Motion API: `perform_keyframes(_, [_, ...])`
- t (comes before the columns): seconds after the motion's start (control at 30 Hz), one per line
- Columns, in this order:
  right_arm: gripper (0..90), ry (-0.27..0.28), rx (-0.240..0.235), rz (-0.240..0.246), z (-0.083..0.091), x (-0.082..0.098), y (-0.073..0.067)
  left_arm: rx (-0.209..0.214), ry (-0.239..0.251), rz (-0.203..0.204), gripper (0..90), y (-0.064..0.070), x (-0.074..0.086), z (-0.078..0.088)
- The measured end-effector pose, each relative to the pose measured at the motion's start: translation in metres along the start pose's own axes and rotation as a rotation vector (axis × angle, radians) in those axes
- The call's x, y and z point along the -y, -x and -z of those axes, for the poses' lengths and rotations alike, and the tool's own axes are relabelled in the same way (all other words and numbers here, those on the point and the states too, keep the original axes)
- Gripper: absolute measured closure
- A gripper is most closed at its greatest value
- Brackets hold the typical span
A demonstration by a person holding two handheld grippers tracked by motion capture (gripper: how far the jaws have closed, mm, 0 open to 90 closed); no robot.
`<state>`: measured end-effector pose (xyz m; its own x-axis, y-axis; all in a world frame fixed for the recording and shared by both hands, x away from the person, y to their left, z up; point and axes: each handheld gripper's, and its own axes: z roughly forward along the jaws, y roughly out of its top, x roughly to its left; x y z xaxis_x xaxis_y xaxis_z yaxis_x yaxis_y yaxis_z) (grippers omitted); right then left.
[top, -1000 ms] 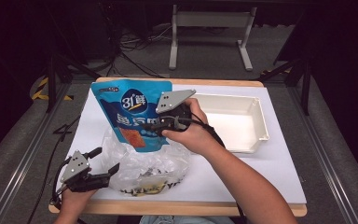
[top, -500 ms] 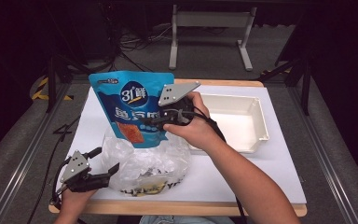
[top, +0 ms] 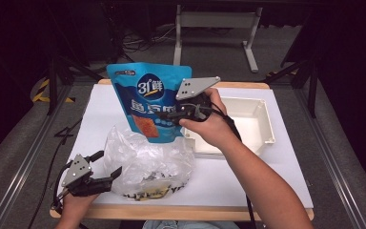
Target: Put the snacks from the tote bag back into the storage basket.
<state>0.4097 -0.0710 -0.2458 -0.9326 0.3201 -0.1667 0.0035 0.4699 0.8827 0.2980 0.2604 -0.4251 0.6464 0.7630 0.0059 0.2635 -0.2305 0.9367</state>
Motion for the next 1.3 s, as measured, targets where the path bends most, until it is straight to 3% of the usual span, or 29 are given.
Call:
perform_keyframes(0.73, [61.4, -0.02, 0.142, -0.059, 0.049, 0.024, 0.054, -0.004, -0.005, 0.003, 15.8, 0.0, 0.0, -0.001])
perform_keyframes(1.3, [61.4, -0.059, 0.235, -0.089, 0.072, 0.04, 0.091, -0.008, 0.0, 0.0, 15.7, 0.001, 0.0, -0.001])
